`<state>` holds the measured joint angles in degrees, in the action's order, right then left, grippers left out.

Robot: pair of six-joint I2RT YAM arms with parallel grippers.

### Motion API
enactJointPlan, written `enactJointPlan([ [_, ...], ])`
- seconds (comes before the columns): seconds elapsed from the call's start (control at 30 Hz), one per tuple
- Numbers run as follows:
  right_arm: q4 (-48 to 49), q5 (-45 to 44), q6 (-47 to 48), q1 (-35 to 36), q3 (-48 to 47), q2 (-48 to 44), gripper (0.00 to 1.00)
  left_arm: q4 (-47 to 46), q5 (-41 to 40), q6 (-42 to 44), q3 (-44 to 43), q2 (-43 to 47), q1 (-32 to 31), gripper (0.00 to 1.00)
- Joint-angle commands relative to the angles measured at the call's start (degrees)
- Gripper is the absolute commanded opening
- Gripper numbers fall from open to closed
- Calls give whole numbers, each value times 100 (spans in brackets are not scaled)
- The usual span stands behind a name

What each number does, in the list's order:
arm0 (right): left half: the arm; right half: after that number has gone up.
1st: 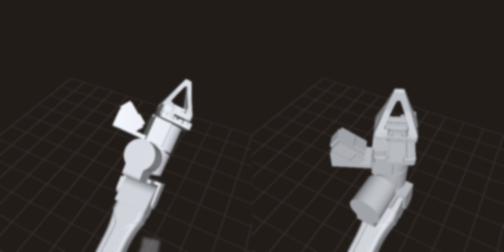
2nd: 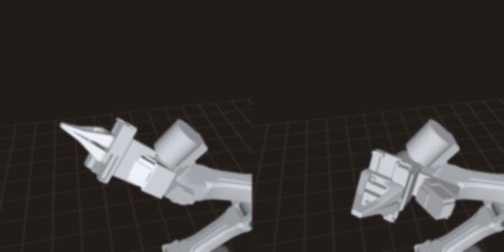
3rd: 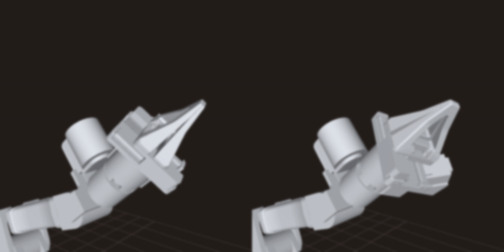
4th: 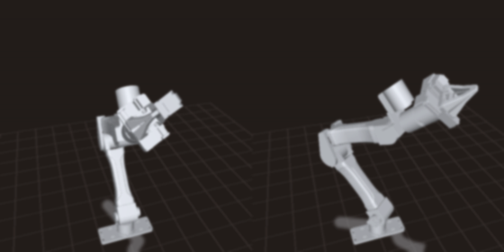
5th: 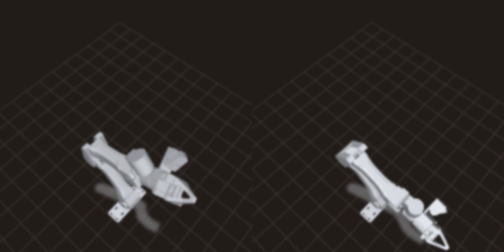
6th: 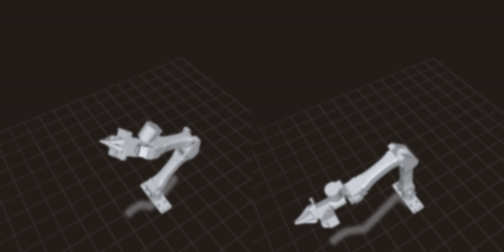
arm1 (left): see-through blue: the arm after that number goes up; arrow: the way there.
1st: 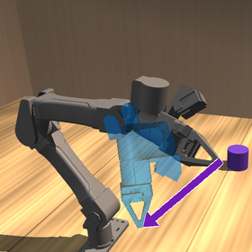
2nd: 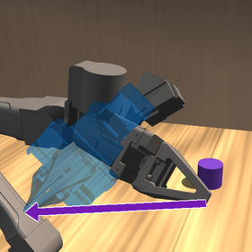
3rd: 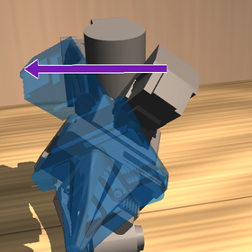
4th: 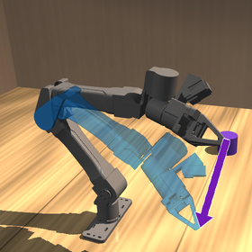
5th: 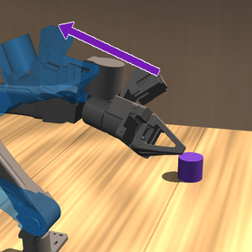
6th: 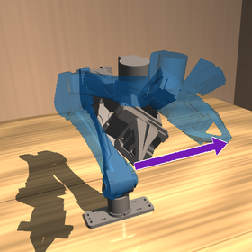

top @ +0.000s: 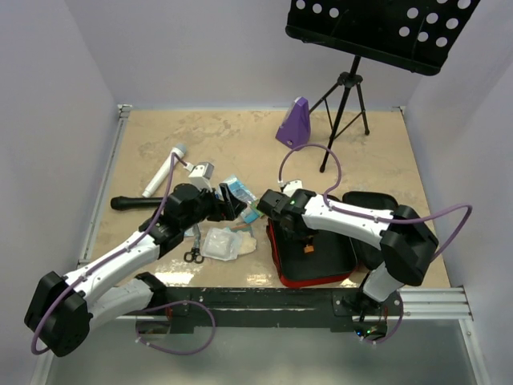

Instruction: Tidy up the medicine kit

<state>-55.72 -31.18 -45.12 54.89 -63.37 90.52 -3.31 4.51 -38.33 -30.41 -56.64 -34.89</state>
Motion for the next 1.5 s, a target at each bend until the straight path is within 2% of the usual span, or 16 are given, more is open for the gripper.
enactJointPlan([
  [0.0, -106, -240, -155, 39, -9, 9, 54, -284, 199, 62, -316, -57, -9, 87],
  [0.13, -158, -354, -137, 48, 36, 176, 63, -310, 252, 53, -351, -40, -9, 87],
  [0.23, -184, -319, -172, 48, 9, 229, 78, -275, 252, 88, -351, 13, -17, 87],
  [0.33, -377, -494, -487, 48, -201, 81, 85, -249, 252, 176, -369, 57, -9, 87],
  [0.43, -159, -284, -743, 48, -526, -665, 88, -249, 427, 570, -526, 31, -157, 87],
  [0.57, 708, 85, -945, 48, -755, -1842, 89, 566, -63, 1694, -1368, -390, -1043, 89],
  [0.7, 1887, 279, -840, 48, -440, -3011, 90, 1007, 251, 2267, -1888, -988, -1379, 90],
  [0.87, 2417, 455, -577, 48, 79, -4015, 89, 1201, 638, 2821, -2187, -1542, -1792, 88],
  [1.1, 2434, 331, -532, 48, 536, -4323, 87, 1869, 534, 3077, -3197, -2912, -2390, 76],
  [1.27, 2681, 437, -620, 48, 870, -4709, 86, 1659, 428, 2735, -3471, -3511, -2593, 68],
  [1.37, 2655, 402, -656, 48, 1002, -4955, 86, 1352, 401, 2436, -3454, -3704, -2593, 60],
  [1.47, 2611, 350, -717, 48, 1090, -5158, 85, 1149, 209, 2111, -3454, -3942, -2593, 45],
])
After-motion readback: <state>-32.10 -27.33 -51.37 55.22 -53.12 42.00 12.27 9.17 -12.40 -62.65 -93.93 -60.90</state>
